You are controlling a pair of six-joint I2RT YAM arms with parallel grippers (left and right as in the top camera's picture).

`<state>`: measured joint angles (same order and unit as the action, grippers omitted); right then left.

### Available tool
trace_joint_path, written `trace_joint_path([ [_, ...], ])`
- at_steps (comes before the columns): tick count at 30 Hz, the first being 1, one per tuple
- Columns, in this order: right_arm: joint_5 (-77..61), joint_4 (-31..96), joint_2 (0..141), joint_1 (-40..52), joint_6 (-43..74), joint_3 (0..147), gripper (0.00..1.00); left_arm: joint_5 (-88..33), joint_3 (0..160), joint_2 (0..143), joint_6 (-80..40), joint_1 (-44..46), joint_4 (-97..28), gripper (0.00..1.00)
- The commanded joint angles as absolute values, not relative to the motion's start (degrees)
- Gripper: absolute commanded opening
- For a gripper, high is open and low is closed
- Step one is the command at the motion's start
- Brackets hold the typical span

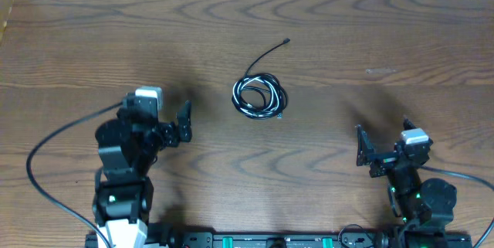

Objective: Untangle cables
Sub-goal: 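Raise both arms and move grippers forward toward the cable bundle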

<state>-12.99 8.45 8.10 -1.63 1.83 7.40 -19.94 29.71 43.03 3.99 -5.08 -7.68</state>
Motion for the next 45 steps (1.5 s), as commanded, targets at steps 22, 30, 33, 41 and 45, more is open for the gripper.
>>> trace_joint_path([
  [22,-22.6,19.1,36.3,-1.4,3.2,31.6,0.99,-26.6,38.0,47.1,-0.2,-4.9,-10.1,0.98],
  [30,-26.6,22.2,41.6,-1.4,3.2,36.4,0.99,-26.6,44.6,48.0,-1.2,-4.9,-16.6,0.98],
  [33,-27.4,25.5,44.1,-1.4,3.2,39.7,0.99,-26.6,48.9,49.8,-1.2,-4.9,-20.7,0.98],
  [41,-27.4,36.9,51.9,-1.5,1.7,52.8,0.99,-26.6,64.4,58.7,-1.1,-4.9,-34.3,0.98],
  [45,-27.3,43.2,57.0,-1.5,1.0,60.4,0.99,-26.2,75.2,66.0,1.2,-4.7,-44.2,0.98],
])
